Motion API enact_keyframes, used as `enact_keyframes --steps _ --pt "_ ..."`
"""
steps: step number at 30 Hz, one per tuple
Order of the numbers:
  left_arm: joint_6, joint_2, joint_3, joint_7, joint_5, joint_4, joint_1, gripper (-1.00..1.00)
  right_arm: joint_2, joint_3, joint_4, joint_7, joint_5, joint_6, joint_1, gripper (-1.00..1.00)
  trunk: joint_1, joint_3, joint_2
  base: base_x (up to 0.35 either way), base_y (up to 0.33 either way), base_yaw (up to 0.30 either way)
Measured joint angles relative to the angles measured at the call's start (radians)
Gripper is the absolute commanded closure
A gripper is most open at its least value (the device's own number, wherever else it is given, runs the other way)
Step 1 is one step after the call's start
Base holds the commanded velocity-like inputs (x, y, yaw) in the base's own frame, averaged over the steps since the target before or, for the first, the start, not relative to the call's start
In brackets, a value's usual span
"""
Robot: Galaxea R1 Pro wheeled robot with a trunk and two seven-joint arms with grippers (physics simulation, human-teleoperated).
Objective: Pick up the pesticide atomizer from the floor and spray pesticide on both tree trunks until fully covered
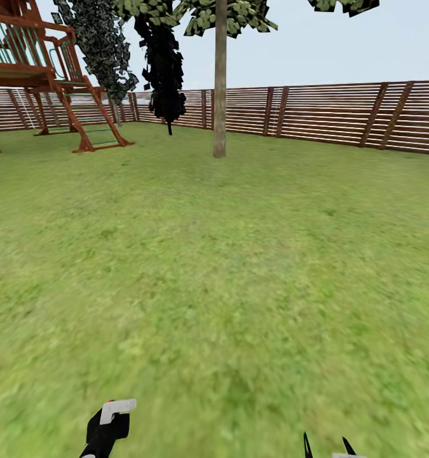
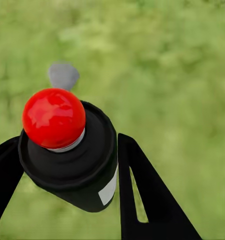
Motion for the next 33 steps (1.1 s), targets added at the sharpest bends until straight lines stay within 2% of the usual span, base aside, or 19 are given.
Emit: enact_keyframes --steps 33 --pt "0.000 0.000 0.000 0.000 0.000 0.002 0.000 1.00 0.000 0.000 -0.001 0.000 0.000 0.000 0.000 -1.00 0.000 0.000 0.000 0.340 0.000 0.000"
